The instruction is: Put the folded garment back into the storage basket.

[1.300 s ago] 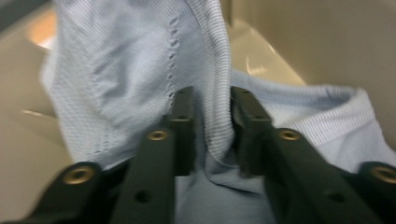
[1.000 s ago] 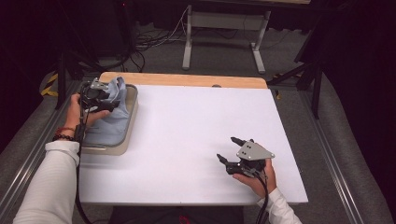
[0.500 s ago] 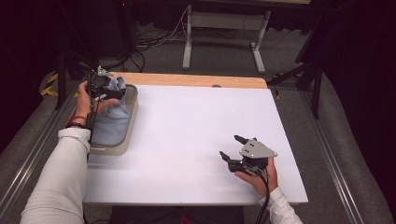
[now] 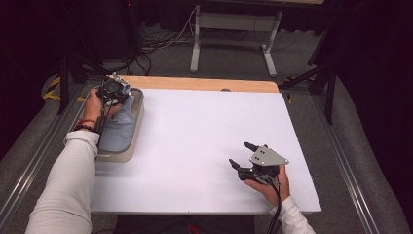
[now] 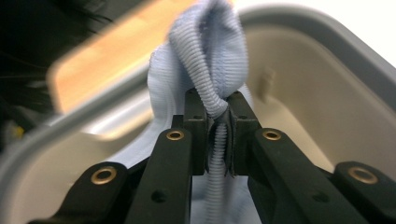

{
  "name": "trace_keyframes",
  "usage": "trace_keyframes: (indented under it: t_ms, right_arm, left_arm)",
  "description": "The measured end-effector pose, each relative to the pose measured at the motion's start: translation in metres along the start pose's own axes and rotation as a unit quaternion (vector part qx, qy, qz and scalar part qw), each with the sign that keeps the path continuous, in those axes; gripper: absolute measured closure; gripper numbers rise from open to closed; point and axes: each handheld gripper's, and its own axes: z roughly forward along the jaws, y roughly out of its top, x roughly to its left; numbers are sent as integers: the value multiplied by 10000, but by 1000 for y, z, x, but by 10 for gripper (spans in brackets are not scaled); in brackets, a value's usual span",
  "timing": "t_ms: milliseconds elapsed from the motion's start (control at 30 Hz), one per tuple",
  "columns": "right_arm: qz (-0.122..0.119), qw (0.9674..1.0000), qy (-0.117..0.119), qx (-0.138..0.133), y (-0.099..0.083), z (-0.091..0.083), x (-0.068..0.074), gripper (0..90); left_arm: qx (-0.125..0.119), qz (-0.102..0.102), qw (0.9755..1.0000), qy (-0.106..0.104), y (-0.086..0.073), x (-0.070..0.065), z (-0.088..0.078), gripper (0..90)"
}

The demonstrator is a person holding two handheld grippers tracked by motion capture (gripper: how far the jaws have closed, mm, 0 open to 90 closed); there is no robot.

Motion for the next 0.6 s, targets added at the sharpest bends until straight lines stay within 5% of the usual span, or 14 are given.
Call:
trace_keyframes:
  t_ms: [67, 267, 333, 400, 600]
  right_arm:
    - [-21, 10000, 18, 6, 0, 0, 0, 254]
    - [-22, 10000, 41, 67, 0, 1, 1, 254]
    - [-34, 9999, 55, 85, -1, 2, 1, 253]
    - [-30, 9999, 62, 99, 0, 3, 2, 252]
    - [-69, 9999, 94, 60, 1, 2, 3, 252]
  left_arm:
    - [370, 292, 9987, -200, -2, -9, 9, 819]
    - [581, 245, 9979, -125, -5, -12, 21, 800]
    - [545, 252, 9982, -38, -5, -13, 21, 755]
    - [501, 131, 9987, 34, -5, -12, 20, 565]
    - [-38, -154, 9998, -123, -7, -2, -2, 387]
